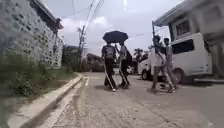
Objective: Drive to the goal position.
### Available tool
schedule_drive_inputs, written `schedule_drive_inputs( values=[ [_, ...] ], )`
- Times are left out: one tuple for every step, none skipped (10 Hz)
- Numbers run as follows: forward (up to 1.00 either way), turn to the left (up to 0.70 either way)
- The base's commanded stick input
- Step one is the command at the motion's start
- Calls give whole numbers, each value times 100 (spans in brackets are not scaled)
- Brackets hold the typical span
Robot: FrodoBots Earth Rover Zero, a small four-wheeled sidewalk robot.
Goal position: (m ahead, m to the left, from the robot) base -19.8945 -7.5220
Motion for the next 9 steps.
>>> schedule_drive_inputs(
  values=[
    [0, -69],
    [0, -69],
    [0, -69],
    [0, -69],
    [0, -69],
    [0, -69],
    [0, -69],
    [0, -69],
    [0, -69]
  ],
)
